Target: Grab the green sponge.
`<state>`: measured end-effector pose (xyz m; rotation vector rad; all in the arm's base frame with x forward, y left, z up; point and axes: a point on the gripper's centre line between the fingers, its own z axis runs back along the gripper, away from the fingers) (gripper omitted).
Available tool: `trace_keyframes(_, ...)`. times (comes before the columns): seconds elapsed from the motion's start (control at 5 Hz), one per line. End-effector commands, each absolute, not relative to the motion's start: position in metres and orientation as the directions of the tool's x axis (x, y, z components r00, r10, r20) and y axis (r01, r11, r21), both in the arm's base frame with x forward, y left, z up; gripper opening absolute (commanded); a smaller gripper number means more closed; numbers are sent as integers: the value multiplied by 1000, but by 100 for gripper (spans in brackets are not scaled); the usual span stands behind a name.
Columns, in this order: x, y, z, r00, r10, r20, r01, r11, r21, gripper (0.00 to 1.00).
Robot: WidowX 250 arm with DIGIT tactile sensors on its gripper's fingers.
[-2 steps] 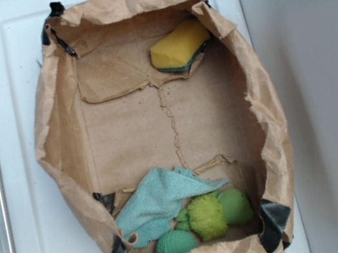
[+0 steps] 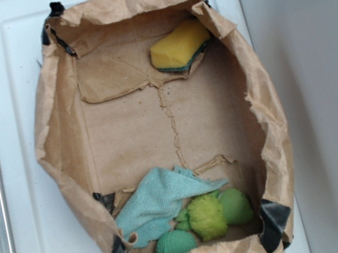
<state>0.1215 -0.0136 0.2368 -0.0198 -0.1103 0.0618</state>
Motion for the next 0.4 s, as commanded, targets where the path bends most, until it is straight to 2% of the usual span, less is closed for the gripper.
trace_keyframes(0.0,195,8,206,979,68,191,-73,997,20,100)
trace_keyframes(0.2,219,25,190,969,70,237,-85,995,54,100)
